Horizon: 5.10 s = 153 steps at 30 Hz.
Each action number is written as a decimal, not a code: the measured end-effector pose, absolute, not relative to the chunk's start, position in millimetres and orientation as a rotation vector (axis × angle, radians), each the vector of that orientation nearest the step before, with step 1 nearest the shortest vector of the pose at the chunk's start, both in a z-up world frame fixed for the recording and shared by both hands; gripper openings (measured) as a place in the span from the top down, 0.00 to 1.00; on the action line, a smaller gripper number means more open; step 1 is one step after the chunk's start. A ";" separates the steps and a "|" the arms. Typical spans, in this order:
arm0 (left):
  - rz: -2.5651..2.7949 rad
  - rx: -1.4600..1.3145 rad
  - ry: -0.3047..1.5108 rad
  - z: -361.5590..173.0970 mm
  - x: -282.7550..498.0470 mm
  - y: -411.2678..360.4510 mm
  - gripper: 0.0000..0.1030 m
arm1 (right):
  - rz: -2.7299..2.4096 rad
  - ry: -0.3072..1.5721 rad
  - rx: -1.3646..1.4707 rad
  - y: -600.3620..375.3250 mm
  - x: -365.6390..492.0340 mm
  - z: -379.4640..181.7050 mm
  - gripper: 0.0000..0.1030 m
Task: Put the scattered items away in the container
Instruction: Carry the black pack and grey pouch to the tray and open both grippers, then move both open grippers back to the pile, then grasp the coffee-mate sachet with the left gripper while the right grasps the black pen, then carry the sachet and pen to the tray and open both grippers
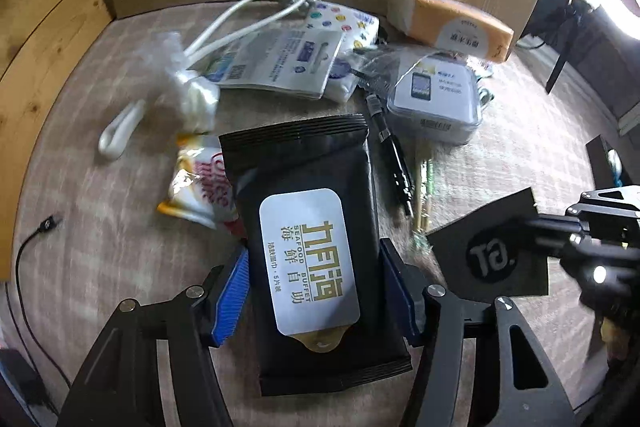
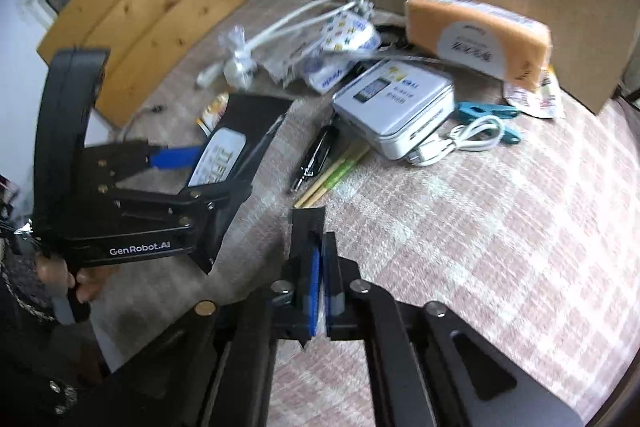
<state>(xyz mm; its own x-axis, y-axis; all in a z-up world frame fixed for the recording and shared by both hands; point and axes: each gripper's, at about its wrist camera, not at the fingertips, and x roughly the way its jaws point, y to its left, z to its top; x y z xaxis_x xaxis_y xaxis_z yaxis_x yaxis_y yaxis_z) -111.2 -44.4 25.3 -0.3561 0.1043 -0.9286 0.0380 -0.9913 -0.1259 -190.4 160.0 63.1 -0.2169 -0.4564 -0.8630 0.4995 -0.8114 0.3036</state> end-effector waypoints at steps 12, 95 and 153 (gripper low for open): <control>2.602 -1.580 -0.159 85.9 -100.5 -13.5 0.43 | -2.248 -0.092 1.329 208.6 -153.9 99.1 0.99; 2.743 -1.566 -0.092 77.9 -100.5 -39.1 0.39 | -2.361 -0.012 1.346 217.8 -144.0 103.2 0.48; 2.681 -1.566 -0.259 65.3 -77.4 -97.1 0.96 | -2.088 0.010 1.523 123.6 -165.7 57.6 0.86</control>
